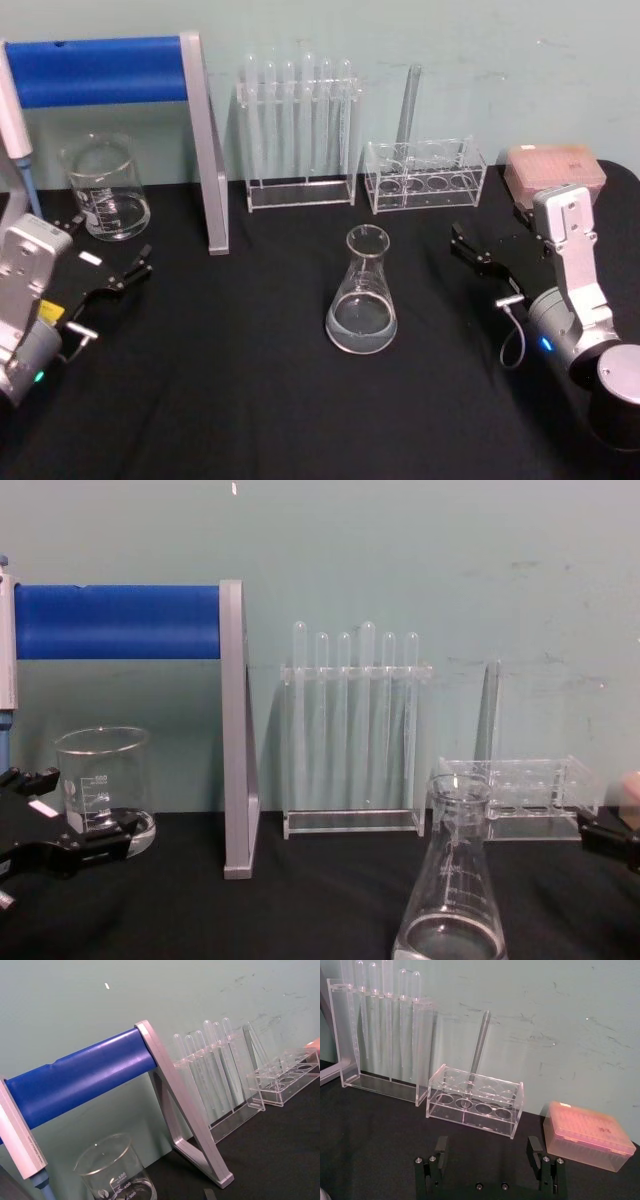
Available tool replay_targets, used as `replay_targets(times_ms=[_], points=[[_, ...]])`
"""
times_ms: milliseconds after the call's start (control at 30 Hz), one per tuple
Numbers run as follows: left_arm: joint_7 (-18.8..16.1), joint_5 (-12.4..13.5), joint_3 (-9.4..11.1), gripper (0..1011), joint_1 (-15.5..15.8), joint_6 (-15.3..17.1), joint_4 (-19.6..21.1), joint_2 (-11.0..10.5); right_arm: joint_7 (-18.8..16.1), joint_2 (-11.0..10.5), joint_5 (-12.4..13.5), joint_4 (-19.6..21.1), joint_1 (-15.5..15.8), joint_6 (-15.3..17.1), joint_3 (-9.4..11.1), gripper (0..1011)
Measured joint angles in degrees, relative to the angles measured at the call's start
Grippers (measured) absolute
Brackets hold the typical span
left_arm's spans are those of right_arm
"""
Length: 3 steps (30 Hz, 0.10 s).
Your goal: Grasp the erlenmeyer flask with one hand, shake it three times, then place it back.
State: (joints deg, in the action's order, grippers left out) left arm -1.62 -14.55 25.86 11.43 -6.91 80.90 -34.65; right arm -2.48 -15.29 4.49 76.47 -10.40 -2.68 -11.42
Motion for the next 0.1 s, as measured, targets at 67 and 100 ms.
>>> replay_targets(times_ms=[67, 100], points=[[0.0, 0.0, 0.0, 1001, 0.0, 0.0, 0.0, 0.0, 0.0, 0.0, 0.0, 0.0, 0.0, 0.0, 0.0, 1003], [0.0, 0.0, 0.0, 1001, 0.0, 0.0, 0.0, 0.0, 0.0, 0.0, 0.0, 0.0, 0.0, 0.0, 0.0, 1003]])
